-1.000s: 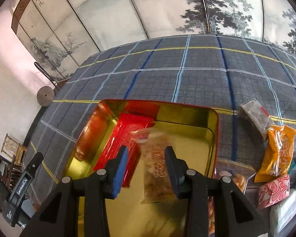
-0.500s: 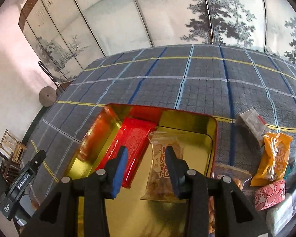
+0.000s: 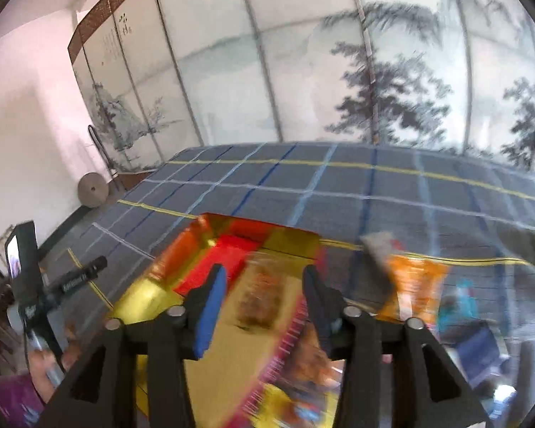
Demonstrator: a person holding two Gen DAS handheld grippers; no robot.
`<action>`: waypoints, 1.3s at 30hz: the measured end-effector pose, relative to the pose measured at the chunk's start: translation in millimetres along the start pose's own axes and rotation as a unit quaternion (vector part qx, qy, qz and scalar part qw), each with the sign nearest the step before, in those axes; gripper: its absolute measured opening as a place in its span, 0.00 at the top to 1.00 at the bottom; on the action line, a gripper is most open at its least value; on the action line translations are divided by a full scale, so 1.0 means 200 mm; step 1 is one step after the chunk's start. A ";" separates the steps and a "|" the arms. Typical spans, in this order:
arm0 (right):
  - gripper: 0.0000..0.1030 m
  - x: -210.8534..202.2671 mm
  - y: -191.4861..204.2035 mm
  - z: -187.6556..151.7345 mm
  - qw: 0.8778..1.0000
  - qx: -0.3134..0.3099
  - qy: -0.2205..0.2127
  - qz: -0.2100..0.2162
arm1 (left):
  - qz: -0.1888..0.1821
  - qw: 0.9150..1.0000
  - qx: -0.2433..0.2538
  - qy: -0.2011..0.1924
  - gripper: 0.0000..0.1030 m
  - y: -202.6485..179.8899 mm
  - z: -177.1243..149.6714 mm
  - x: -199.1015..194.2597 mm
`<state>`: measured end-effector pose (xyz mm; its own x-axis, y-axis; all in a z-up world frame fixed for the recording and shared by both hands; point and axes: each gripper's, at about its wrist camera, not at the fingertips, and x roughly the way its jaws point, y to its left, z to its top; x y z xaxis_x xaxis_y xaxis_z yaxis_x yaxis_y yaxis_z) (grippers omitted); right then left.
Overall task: Organize snacks
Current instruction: 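Move the right tool to the yellow-wrapped snack and grasp it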
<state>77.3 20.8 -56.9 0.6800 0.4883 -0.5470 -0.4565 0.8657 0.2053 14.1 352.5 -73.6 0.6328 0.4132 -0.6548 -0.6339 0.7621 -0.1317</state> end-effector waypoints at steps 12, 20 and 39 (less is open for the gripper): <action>0.51 -0.36 -0.77 -0.35 0.976 0.051 0.022 -0.210 | 0.014 1.000 0.015 0.003 0.10 -0.02 0.01 0.02; 0.51 -0.42 -1.04 -0.48 0.970 0.099 0.035 -0.217 | 0.008 0.997 0.068 -0.030 0.10 -0.14 -0.02 -0.22; 0.50 0.05 -0.10 -0.29 0.927 -0.297 0.168 0.157 | -0.102 0.990 0.093 -0.039 0.02 -0.37 0.03 -0.71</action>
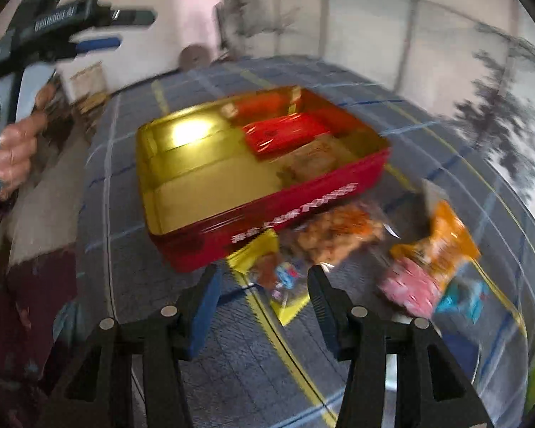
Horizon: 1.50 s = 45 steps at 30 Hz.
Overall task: Organize snacks
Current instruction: 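Move the right tool to the yellow-wrapped snack and grasp it, then grasp the small clear packet with blue strips with the left tool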
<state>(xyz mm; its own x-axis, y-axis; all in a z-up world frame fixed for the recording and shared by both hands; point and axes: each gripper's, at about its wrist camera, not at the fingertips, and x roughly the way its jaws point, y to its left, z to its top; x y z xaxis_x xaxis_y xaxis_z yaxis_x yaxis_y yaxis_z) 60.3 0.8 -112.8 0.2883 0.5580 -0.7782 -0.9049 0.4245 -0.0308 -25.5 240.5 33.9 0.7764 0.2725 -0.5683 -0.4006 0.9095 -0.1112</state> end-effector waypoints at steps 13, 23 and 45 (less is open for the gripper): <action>0.65 0.21 -0.03 0.07 0.996 -0.039 0.069 0.035 | -0.012 1.000 0.003 0.023 0.02 -0.04 -0.02 0.05; 0.73 -0.18 -0.12 -0.22 0.991 0.125 -0.019 -0.032 | -0.053 0.994 0.091 0.004 0.02 -0.28 -0.03 -0.08; 0.73 -0.68 -0.65 -1.12 0.895 0.365 -0.088 -0.243 | -0.316 0.865 0.207 0.330 0.02 -1.40 -0.37 0.28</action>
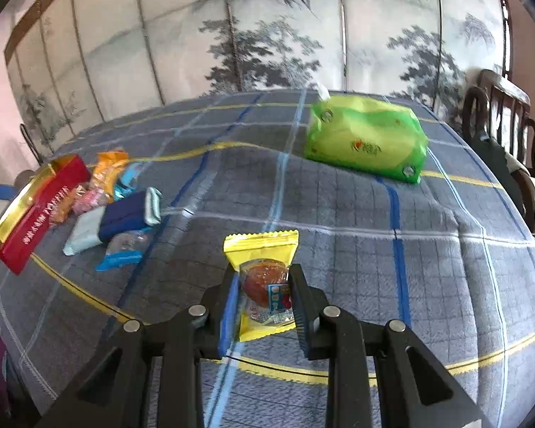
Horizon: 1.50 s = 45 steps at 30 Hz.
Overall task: Organize snacks
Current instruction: 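Grasp the small clear packet with blue strips with the left tool, then carry the blue-strip packet into the gold tin and open the left tool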
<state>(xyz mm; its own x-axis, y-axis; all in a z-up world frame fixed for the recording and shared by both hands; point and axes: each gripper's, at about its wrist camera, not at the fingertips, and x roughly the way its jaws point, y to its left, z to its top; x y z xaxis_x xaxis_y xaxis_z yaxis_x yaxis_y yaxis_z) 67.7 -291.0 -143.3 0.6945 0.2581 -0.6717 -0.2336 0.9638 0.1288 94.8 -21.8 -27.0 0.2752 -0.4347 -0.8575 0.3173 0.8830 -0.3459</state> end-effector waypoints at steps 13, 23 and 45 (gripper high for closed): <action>0.73 -0.08 -0.02 -0.02 0.999 0.011 -0.042 0.032 | -0.014 0.984 -0.142 0.111 0.03 -0.11 0.24 0.42; 0.73 -0.11 -0.04 -0.03 0.996 0.020 -0.066 0.049 | -0.004 0.966 -0.203 0.158 0.40 -0.16 0.26 0.60; 0.73 -0.11 -0.07 -0.02 0.997 0.033 -0.063 0.039 | 0.027 0.982 -0.142 0.122 0.80 -0.22 0.08 0.42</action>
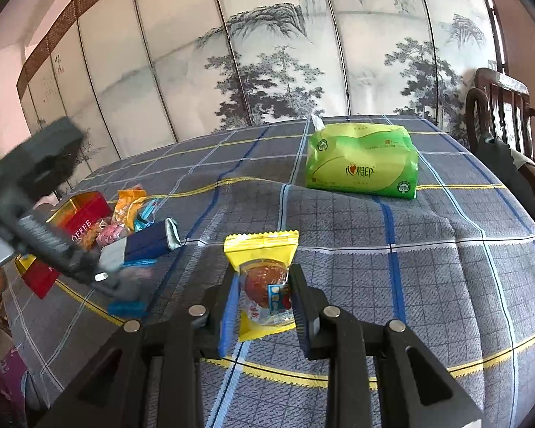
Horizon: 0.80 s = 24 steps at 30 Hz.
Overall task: Organize snacks
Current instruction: 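Carry the blue-strip packet into the gold tin and open the left tool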
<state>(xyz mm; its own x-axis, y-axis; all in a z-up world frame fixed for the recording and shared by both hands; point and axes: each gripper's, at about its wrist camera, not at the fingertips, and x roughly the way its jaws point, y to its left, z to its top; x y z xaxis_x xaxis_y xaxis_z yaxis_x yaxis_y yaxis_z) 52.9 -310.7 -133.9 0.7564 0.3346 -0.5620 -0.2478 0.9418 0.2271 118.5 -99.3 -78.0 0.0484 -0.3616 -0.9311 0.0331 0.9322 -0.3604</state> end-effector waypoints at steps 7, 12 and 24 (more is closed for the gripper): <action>0.73 0.02 0.00 0.01 1.000 -0.003 0.014 -0.011 | 0.022 0.997 0.047 -0.059 0.80 0.11 -0.22 -0.20; 0.73 0.05 0.01 0.01 0.999 -0.007 0.027 -0.024 | 0.050 0.991 0.058 -0.107 0.80 0.18 -0.31 -0.34; 0.73 0.10 0.01 0.00 0.997 -0.010 0.053 -0.047 | 0.086 0.979 0.035 -0.181 0.80 0.38 -0.41 -0.59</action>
<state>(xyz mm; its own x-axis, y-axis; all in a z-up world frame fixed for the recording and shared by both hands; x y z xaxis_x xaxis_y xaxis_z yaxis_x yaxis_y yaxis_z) 67.7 -301.8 -144.2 0.7086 0.2456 -0.6615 -0.1922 0.9692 0.1540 34.2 15.3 -0.4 0.4093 -0.1919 -0.8920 0.0605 0.9812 -0.1833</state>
